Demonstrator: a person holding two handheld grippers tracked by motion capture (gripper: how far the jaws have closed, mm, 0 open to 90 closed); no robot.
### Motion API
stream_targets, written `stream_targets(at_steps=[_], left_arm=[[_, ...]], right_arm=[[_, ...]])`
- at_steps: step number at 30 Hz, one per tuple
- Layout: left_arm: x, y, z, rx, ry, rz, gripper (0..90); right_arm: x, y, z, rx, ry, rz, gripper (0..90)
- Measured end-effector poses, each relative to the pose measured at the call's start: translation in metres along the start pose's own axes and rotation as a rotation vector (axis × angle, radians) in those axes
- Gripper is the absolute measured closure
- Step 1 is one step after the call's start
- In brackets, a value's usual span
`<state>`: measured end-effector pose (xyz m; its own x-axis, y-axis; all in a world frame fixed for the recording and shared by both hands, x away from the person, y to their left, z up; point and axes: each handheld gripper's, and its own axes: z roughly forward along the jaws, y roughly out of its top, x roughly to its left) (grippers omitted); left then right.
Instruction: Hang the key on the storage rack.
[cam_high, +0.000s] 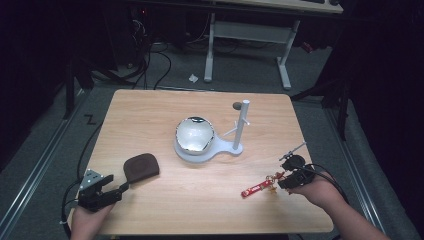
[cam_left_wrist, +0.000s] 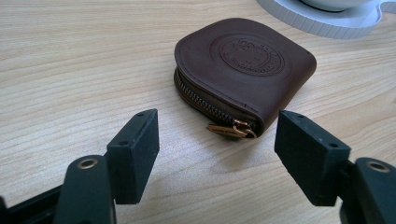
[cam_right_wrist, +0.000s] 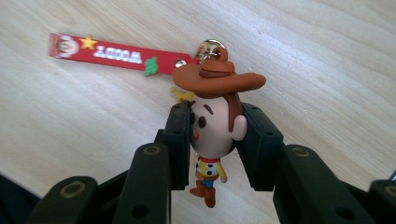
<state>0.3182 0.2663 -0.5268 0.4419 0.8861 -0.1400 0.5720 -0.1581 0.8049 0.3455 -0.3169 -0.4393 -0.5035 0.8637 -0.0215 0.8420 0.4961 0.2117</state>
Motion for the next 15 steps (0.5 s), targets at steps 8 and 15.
stream_targets(at_steps=[8, 15], left_arm=[[0.001, 0.000, 0.001, 0.000, -0.002, -0.003, 31.1], [0.000, 0.000, 0.001, -0.001, -0.005, 0.002, 31.0]], right_arm=[[0.011, 0.005, -0.030, -0.014, -0.013, -0.032, 66.6], [0.015, 0.010, -0.054, -0.032, -0.022, -0.046, 66.7]])
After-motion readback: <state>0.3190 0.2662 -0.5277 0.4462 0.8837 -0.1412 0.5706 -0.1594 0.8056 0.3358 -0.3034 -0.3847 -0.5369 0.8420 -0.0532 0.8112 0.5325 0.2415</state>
